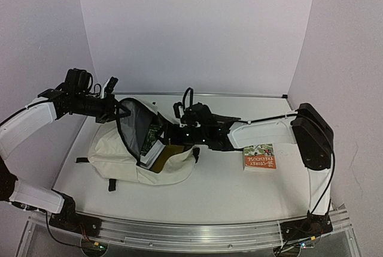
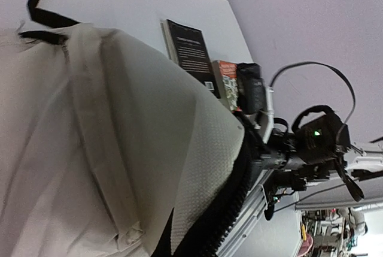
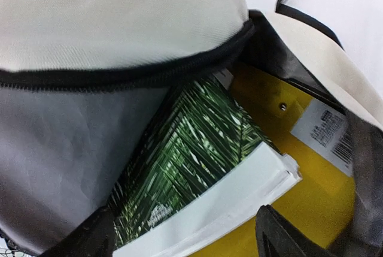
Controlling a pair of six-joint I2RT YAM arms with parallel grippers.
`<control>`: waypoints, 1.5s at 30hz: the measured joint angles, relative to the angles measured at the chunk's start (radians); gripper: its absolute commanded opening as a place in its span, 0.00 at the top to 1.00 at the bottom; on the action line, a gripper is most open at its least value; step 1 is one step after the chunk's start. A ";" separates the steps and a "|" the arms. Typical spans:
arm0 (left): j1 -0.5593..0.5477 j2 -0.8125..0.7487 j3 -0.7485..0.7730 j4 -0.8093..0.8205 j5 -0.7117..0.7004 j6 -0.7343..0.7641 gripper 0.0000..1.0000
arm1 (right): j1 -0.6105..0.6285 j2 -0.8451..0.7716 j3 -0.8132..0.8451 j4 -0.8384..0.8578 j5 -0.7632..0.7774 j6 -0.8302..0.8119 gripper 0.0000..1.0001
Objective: Pack the student bag
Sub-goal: Place the book in the student bag, then pick up the book from the center of the board.
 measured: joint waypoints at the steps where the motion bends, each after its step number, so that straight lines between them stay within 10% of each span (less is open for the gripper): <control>1: 0.014 -0.007 -0.012 -0.003 -0.023 -0.009 1.00 | -0.009 -0.028 -0.032 -0.007 0.006 -0.001 0.04; 16: 0.211 -0.019 -0.193 -0.010 -0.181 -0.146 0.77 | -0.235 -0.361 -0.176 -0.542 0.461 -0.147 0.02; 30: 0.220 -0.059 -0.133 -0.042 -0.088 -0.113 0.10 | -0.251 -0.122 -0.181 -0.829 0.524 -0.100 0.02; 39: 0.221 -0.162 0.006 -0.126 -0.110 -0.083 0.02 | -0.288 -0.100 -0.197 -0.830 0.556 -0.069 0.22; 45: 0.221 -0.167 0.038 -0.142 -0.111 -0.062 0.02 | -0.302 -0.100 -0.216 -0.822 0.592 -0.060 0.54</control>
